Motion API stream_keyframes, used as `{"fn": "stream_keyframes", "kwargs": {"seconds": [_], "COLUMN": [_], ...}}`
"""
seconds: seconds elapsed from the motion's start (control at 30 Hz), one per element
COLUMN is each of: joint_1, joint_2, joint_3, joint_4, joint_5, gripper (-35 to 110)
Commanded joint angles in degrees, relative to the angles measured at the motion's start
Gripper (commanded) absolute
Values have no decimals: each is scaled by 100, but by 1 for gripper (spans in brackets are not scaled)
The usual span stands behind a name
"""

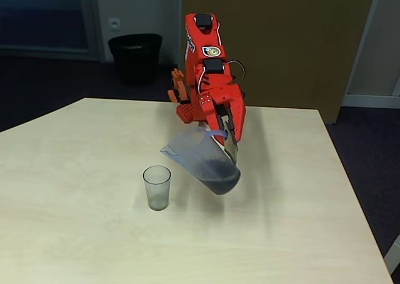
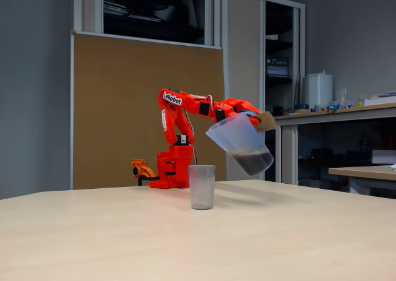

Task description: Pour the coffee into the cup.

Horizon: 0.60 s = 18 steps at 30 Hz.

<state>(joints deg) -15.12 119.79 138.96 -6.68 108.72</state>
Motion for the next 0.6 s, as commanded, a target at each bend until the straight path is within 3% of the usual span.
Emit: {"fn": "stream_keyframes", "kwargs": {"seconds": [0.0,0.57], "joint_1": [-9,9], "joint_2": [-18,-167], "joint_3": [-193,167], "joint_4": [-413,-1336], "joint_5": [132,967], "gripper": [0,0]}}
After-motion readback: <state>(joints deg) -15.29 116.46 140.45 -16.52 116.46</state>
